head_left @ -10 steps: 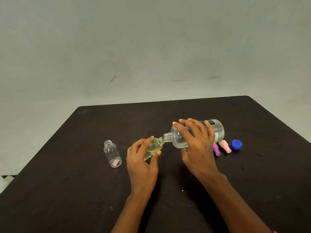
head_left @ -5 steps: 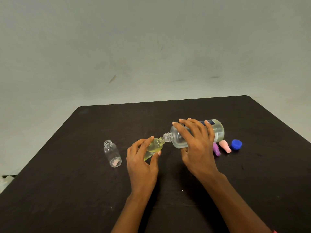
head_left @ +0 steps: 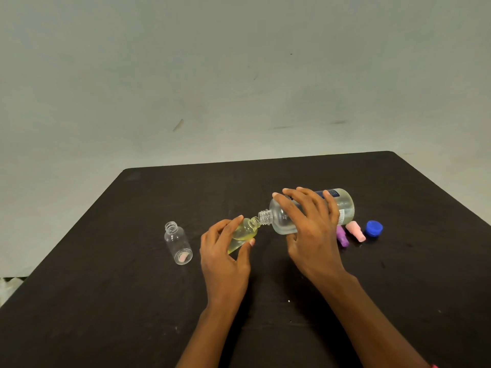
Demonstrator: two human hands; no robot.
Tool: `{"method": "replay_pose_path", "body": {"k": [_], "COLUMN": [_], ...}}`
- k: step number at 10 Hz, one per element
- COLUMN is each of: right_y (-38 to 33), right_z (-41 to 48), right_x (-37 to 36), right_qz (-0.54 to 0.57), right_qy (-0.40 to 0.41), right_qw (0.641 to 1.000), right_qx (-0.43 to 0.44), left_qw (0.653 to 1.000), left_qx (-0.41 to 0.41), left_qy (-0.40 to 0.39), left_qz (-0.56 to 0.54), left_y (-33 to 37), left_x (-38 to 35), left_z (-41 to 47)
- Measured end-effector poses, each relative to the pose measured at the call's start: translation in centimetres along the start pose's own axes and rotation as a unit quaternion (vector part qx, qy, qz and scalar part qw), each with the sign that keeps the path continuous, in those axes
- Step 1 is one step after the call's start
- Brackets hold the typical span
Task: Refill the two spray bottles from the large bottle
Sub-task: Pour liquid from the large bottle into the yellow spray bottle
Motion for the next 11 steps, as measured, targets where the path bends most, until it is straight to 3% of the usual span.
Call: {"method": "replay_pose_path", "body": {"k": [11], "right_y": [0.06], "right_z": [-0.04], "right_x": [-0.07], "right_qz": [0.000], "right_qy": [-0.003], "right_qw": [1.000], "right_qx": [-0.003], "left_qw": [1.000], "left_qx": [-0.002], "left_qy": [0.001], "left_qz": [-0.002], "left_y": [-0.02], "left_x": [-0.02], "left_z": [0.03]}}
Point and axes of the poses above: each hand's wrist, its own z-axis towards the middle knuckle, its own x-axis out of the back of the hand, y = z × x, the point moved 10 cm from there along z, towards the middle knuckle, and after that the axes turned 5 degrees about y, right-handed, at the moved point
